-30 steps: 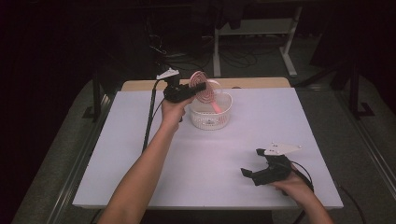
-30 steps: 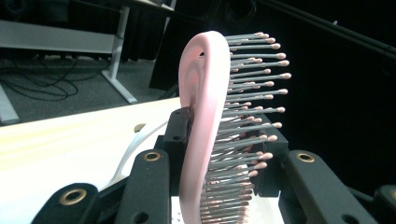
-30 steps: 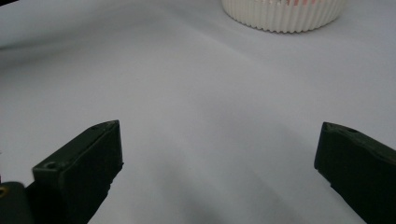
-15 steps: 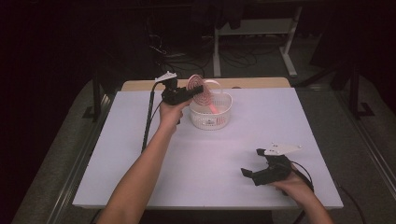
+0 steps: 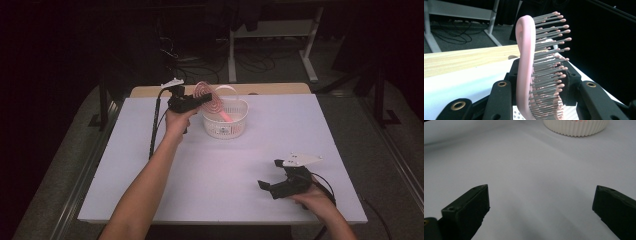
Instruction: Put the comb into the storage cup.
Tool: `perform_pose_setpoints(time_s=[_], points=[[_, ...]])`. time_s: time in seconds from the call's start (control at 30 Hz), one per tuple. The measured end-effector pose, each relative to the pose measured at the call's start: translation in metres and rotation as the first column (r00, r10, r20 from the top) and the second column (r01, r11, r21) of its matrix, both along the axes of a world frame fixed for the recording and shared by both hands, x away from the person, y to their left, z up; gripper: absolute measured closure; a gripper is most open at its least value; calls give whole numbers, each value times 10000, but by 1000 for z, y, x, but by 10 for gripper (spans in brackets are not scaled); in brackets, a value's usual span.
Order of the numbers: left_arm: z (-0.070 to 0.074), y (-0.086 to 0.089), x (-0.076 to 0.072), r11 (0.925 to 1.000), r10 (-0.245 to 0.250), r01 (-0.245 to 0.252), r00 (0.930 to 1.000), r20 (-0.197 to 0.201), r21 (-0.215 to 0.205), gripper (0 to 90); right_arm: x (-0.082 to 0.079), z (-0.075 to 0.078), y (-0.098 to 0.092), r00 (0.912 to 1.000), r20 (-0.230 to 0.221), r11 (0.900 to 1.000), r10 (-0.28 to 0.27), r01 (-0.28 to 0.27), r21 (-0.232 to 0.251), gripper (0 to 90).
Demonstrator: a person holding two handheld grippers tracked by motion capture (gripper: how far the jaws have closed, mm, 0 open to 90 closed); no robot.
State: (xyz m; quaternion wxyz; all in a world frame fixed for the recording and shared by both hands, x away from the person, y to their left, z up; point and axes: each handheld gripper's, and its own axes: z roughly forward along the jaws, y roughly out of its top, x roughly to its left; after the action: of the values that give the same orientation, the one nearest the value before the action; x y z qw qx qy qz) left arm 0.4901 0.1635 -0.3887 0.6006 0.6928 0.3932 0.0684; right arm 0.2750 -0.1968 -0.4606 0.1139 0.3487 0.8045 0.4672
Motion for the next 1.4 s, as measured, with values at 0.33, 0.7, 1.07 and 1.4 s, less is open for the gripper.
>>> perform_pose_setpoints(time_s=[0.33,0.7,1.07,1.4], points=[[-2,5,0,9995,124,-126,9999,60,292,582,0,0,0,10000,-25,10000,-19,19,-21,6],[1,7,-3,9937,204,-244,9991,377,1091,424,1,-1,0,10000,-22,10000,-14,14,-32,6],[9,8,-10,9841,38,-169,9972,740,1768,229,1,-1,0,10000,-3,10000,-4,4,-56,6],[13,15,-13,9765,-135,-30,9971,751,2154,95,0,-4,-2,10000,-41,10000,-18,18,-81,6]])
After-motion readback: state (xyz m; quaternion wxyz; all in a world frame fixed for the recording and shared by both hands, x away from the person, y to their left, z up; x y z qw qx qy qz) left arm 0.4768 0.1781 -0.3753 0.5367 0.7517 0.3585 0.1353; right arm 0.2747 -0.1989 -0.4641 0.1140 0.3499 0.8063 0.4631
